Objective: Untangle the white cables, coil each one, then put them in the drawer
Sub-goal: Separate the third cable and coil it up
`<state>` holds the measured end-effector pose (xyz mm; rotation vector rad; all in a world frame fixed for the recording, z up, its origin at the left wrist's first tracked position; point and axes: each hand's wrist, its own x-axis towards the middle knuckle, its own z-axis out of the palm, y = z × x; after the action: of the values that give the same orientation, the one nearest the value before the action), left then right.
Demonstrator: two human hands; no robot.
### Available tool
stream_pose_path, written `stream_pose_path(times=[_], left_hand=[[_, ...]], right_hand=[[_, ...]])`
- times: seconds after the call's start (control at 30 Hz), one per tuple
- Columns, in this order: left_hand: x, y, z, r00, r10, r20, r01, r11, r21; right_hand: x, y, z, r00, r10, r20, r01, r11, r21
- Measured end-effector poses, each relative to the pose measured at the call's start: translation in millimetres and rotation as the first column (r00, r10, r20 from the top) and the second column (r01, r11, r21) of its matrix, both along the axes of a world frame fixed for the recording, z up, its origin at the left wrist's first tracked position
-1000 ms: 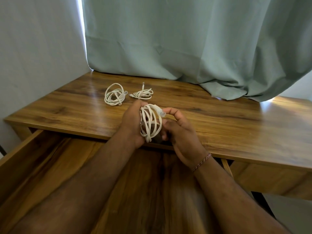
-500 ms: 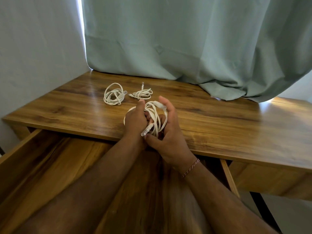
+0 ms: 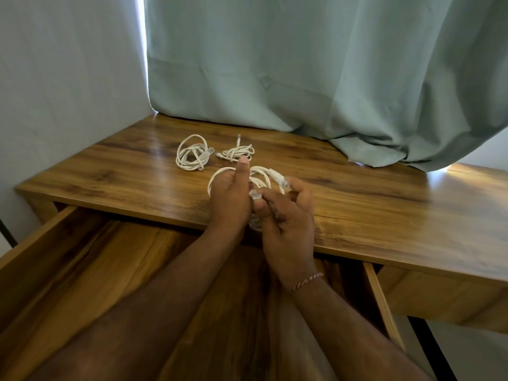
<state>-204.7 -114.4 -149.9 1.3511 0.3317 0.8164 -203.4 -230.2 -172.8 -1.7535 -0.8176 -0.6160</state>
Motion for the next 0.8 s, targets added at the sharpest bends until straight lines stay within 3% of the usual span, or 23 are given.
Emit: stream_pose_path(times=[0.07, 0.1, 0.13, 0.17, 0.2, 0.27, 0.33, 0.43, 0.5, 0.57, 0.6, 0.67, 0.73, 0.77, 0.8], left_hand=[[-2, -1, -4, 0.995, 0.088, 0.046, -0.098, 0.937, 0.335], [-3, 1, -6, 0.983, 0.153, 0.105, -0.185, 0.816, 0.547], [-4, 0, -9, 0.962, 0.216, 0.170, -0.270, 0.632, 0.726], [-5, -1, -12, 0.935, 0.270, 0.229, -0.332, 0.441, 0.834], [-5, -1, -14, 0.916, 0.303, 0.264, -0.356, 0.308, 0.882], [-4, -2, -16, 0.909, 0.310, 0.279, -0.357, 0.229, 0.906], [-4, -1, -14, 0.942, 0.228, 0.248, -0.308, 0.282, 0.909], [-8, 1, -1, 0.995, 0.059, 0.077, -0.097, 0.581, 0.808], [-11, 2, 8, 0.999, 0.024, -0.042, 0.008, 0.769, 0.639], [-11, 2, 17, 0.979, -0.093, -0.181, 0.155, 0.918, 0.364], [-11, 2, 20, 0.961, -0.169, -0.217, 0.219, 0.948, 0.231], [-8, 7, 20, 0.949, -0.195, -0.249, 0.241, 0.955, 0.173], [-8, 14, 21, 0.952, -0.127, -0.278, 0.211, 0.932, 0.295], [-9, 18, 21, 0.951, -0.055, -0.305, 0.191, 0.877, 0.440], [-11, 20, 22, 0.944, 0.074, -0.321, 0.156, 0.758, 0.633]], right_hand=[[1, 0, 3, 0.997, -0.011, -0.080, 0.017, 0.997, 0.080], [3, 0, 5, 0.993, -0.010, -0.118, 0.024, 0.993, 0.115], [5, -3, 9, 0.986, -0.021, -0.164, 0.045, 0.988, 0.147], [8, -6, 13, 0.975, -0.036, -0.220, 0.078, 0.980, 0.184], [10, -8, 16, 0.957, -0.047, -0.287, 0.114, 0.968, 0.224], [14, -14, 22, 0.912, -0.014, -0.410, 0.151, 0.941, 0.303], [17, -16, 25, 0.869, 0.068, -0.490, 0.147, 0.910, 0.388], [19, -18, 27, 0.795, 0.192, -0.575, 0.166, 0.844, 0.510], [18, -19, 30, 0.757, 0.248, -0.605, 0.179, 0.812, 0.556], [17, -19, 32, 0.738, 0.303, -0.603, 0.183, 0.770, 0.611], [16, -19, 32, 0.736, 0.332, -0.590, 0.169, 0.754, 0.635], [13, -18, 31, 0.746, 0.372, -0.552, 0.105, 0.753, 0.649], [11, -16, 30, 0.756, 0.393, -0.523, 0.039, 0.770, 0.636], [8, -14, 30, 0.759, 0.398, -0.515, 0.019, 0.777, 0.629], [5, -11, 30, 0.762, 0.400, -0.510, 0.006, 0.783, 0.623]])
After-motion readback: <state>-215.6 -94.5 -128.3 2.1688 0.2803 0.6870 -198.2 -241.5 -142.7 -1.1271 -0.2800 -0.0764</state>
